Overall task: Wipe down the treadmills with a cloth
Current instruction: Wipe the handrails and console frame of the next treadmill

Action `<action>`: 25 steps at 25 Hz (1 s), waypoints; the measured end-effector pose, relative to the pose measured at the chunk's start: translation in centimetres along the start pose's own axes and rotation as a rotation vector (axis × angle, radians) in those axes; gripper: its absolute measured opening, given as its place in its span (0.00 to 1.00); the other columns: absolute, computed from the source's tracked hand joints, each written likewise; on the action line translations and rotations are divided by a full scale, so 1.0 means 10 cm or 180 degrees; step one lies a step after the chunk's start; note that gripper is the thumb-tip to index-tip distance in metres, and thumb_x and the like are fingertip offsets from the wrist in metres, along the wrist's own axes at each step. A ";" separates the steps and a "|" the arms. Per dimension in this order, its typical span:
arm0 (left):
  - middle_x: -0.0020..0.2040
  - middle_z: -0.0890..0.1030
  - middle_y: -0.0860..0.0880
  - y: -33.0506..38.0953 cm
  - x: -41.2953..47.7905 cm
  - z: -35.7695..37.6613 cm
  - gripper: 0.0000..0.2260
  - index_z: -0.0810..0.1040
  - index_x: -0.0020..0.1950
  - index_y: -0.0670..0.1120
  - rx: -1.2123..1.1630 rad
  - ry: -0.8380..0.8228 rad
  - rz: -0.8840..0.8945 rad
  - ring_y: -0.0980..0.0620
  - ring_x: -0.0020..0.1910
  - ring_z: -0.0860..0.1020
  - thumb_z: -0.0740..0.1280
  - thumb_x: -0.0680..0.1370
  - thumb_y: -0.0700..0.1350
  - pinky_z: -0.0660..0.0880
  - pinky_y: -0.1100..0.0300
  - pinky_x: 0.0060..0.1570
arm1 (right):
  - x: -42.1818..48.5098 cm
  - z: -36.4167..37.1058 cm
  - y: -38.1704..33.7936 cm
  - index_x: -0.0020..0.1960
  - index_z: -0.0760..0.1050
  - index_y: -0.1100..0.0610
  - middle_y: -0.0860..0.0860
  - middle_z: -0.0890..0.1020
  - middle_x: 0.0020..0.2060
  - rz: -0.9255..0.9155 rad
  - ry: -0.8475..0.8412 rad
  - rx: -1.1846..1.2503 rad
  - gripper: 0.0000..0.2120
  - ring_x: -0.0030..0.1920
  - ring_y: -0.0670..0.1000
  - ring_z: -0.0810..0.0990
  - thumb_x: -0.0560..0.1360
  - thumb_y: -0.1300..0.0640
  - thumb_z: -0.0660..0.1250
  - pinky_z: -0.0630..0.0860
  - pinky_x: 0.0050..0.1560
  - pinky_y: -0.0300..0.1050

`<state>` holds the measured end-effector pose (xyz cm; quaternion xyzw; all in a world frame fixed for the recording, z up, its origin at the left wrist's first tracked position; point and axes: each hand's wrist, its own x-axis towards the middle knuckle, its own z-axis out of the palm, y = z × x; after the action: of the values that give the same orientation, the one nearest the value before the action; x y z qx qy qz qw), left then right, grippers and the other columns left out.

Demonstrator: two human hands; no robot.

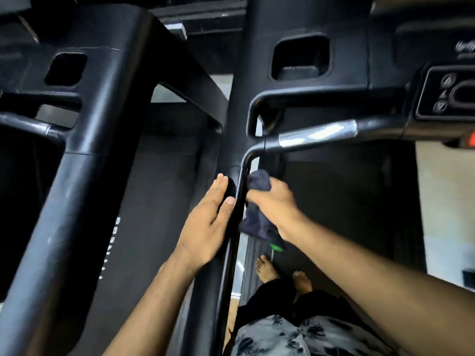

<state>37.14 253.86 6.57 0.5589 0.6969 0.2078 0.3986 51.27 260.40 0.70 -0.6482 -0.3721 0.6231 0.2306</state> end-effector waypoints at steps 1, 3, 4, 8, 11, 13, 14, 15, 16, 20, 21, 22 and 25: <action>0.77 0.58 0.59 0.01 0.00 -0.03 0.24 0.59 0.78 0.51 0.0003 -0.0016 -0.0031 0.68 0.74 0.55 0.58 0.83 0.52 0.52 0.65 0.74 | -0.16 -0.06 -0.18 0.51 0.78 0.50 0.47 0.84 0.42 -0.0228 -0.0025 -0.0707 0.17 0.44 0.53 0.83 0.63 0.49 0.70 0.79 0.44 0.46; 0.77 0.60 0.59 0.01 -0.06 -0.11 0.23 0.60 0.78 0.51 0.0057 0.0068 -0.0055 0.66 0.74 0.57 0.58 0.83 0.51 0.52 0.68 0.73 | -0.46 -0.15 -0.47 0.57 0.73 0.47 0.47 0.80 0.46 -0.0651 -0.0098 -0.1759 0.20 0.47 0.55 0.80 0.67 0.48 0.70 0.73 0.43 0.45; 0.76 0.60 0.59 0.00 -0.09 -0.14 0.23 0.61 0.77 0.50 0.0103 0.0137 -0.0074 0.64 0.74 0.58 0.58 0.83 0.51 0.52 0.68 0.72 | -0.59 -0.20 -0.61 0.59 0.70 0.47 0.48 0.78 0.46 -0.0799 -0.0086 -0.2105 0.20 0.48 0.56 0.78 0.69 0.48 0.70 0.71 0.44 0.46; 0.74 0.66 0.57 0.01 -0.37 -0.33 0.21 0.65 0.76 0.52 0.0285 0.0491 -0.0257 0.60 0.73 0.63 0.56 0.83 0.53 0.58 0.64 0.72 | -0.94 -0.14 -1.03 0.59 0.65 0.46 0.46 0.75 0.45 -0.1851 -0.0429 -0.2973 0.21 0.50 0.59 0.79 0.71 0.50 0.70 0.70 0.42 0.48; 0.62 0.78 0.59 0.03 -0.60 -0.43 0.13 0.71 0.63 0.60 0.0352 0.0839 -0.0685 0.52 0.61 0.76 0.54 0.81 0.56 0.72 0.53 0.60 | -0.89 0.27 -1.29 0.57 0.68 0.45 0.46 0.76 0.47 -0.2408 -0.1472 -0.3291 0.20 0.50 0.57 0.79 0.70 0.49 0.71 0.74 0.46 0.50; 0.63 0.78 0.56 -0.02 -0.81 -0.45 0.14 0.70 0.64 0.59 0.0509 0.1036 -0.1286 0.47 0.60 0.77 0.53 0.81 0.57 0.73 0.51 0.57 | -0.80 0.59 -1.33 0.57 0.72 0.46 0.48 0.77 0.52 -0.2591 -0.2043 -0.3767 0.19 0.54 0.58 0.79 0.69 0.48 0.72 0.75 0.51 0.50; 0.67 0.76 0.54 -0.05 -0.94 -0.42 0.17 0.68 0.68 0.58 0.0664 0.1062 -0.1598 0.46 0.62 0.76 0.53 0.81 0.58 0.72 0.51 0.59 | -0.78 0.70 -1.29 0.57 0.74 0.46 0.49 0.77 0.54 -0.2666 -0.2267 -0.3999 0.18 0.55 0.58 0.79 0.69 0.48 0.73 0.75 0.52 0.50; 0.70 0.74 0.53 -0.06 -1.13 -0.34 0.20 0.65 0.72 0.57 0.0711 0.1152 -0.1955 0.45 0.65 0.74 0.53 0.81 0.58 0.71 0.51 0.61 | -0.80 0.80 -1.22 0.57 0.75 0.46 0.49 0.79 0.54 -0.2804 -0.2576 -0.4238 0.18 0.54 0.57 0.80 0.69 0.48 0.72 0.75 0.51 0.49; 0.72 0.72 0.51 -0.06 -1.34 -0.24 0.22 0.64 0.75 0.56 0.0639 0.1314 -0.2325 0.45 0.67 0.72 0.53 0.81 0.58 0.70 0.52 0.63 | -0.85 0.88 -1.15 0.56 0.76 0.45 0.49 0.80 0.53 -0.2965 -0.2904 -0.4434 0.17 0.54 0.57 0.80 0.68 0.48 0.72 0.76 0.50 0.49; 0.71 0.73 0.49 0.14 -1.99 0.29 0.21 0.66 0.74 0.53 0.0105 0.2226 -0.3382 0.46 0.68 0.72 0.57 0.81 0.54 0.69 0.54 0.62 | -1.20 1.14 -0.88 0.54 0.79 0.45 0.46 0.84 0.48 -0.3482 -0.4185 -0.4371 0.18 0.50 0.53 0.81 0.65 0.45 0.68 0.78 0.51 0.52; 0.70 0.74 0.49 0.21 -2.11 0.44 0.20 0.68 0.73 0.52 -0.0018 0.2465 -0.3530 0.47 0.67 0.73 0.57 0.81 0.52 0.69 0.55 0.62 | -1.30 1.19 -0.79 0.52 0.79 0.46 0.46 0.84 0.46 -0.3493 -0.4423 -0.4222 0.17 0.48 0.52 0.81 0.64 0.44 0.68 0.78 0.51 0.52; 0.68 0.76 0.49 0.27 -2.21 0.56 0.18 0.70 0.71 0.51 -0.0119 0.2703 -0.3634 0.47 0.65 0.74 0.57 0.81 0.51 0.70 0.55 0.61 | -1.40 1.24 -0.72 0.49 0.78 0.46 0.46 0.84 0.44 -0.3502 -0.4606 -0.4102 0.13 0.47 0.51 0.81 0.65 0.44 0.69 0.78 0.50 0.52; 0.61 0.80 0.47 0.43 -2.51 0.88 0.14 0.73 0.63 0.47 -0.0317 0.3233 -0.4012 0.46 0.58 0.77 0.57 0.81 0.49 0.73 0.54 0.57 | -1.76 1.36 -0.49 0.49 0.76 0.41 0.44 0.83 0.45 -0.3718 -0.5135 -0.4143 0.08 0.47 0.51 0.81 0.69 0.46 0.69 0.77 0.47 0.49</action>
<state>48.20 229.98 12.60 -0.1197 0.9666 0.2033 0.1001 37.95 247.71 14.05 0.2035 -0.8953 0.3457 -0.1936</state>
